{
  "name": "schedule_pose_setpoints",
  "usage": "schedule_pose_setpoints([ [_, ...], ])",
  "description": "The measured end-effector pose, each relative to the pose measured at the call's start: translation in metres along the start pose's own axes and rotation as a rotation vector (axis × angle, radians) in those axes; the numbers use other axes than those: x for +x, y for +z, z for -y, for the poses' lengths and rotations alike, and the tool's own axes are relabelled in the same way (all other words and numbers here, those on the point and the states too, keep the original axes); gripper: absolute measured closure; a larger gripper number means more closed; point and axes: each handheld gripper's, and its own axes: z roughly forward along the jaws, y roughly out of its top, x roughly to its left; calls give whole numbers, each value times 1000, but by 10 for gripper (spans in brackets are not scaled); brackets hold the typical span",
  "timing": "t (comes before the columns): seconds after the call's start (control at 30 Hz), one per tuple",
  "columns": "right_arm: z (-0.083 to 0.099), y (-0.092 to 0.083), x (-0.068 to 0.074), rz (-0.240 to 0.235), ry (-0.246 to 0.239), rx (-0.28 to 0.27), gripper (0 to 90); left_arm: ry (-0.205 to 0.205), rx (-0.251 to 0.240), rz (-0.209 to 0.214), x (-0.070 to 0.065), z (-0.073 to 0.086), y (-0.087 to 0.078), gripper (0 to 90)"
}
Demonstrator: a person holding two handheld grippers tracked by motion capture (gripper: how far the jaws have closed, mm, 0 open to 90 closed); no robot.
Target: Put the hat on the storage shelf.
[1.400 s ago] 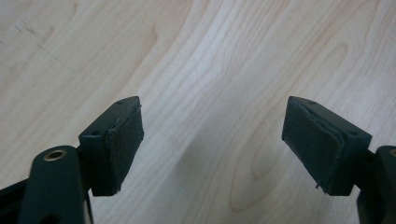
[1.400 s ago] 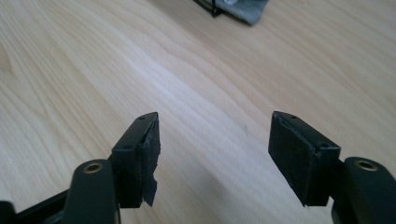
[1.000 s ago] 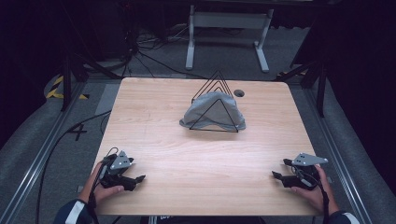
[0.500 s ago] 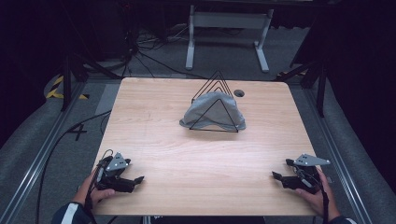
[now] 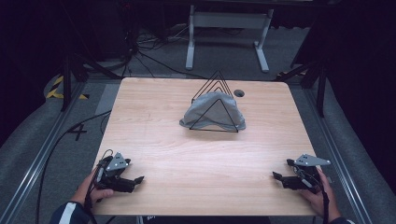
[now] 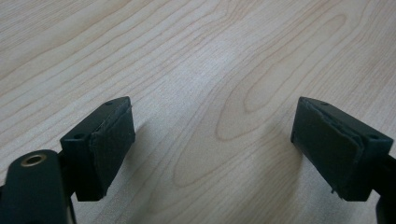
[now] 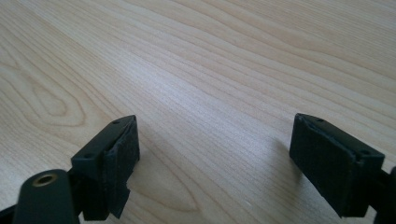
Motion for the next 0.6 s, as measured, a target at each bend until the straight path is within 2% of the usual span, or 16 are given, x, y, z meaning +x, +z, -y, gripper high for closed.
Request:
schedule_pose_setpoints([
  [0.6,0,0,0,-2,4,-1,161,-3,-1,1,0,0,1,125],
])
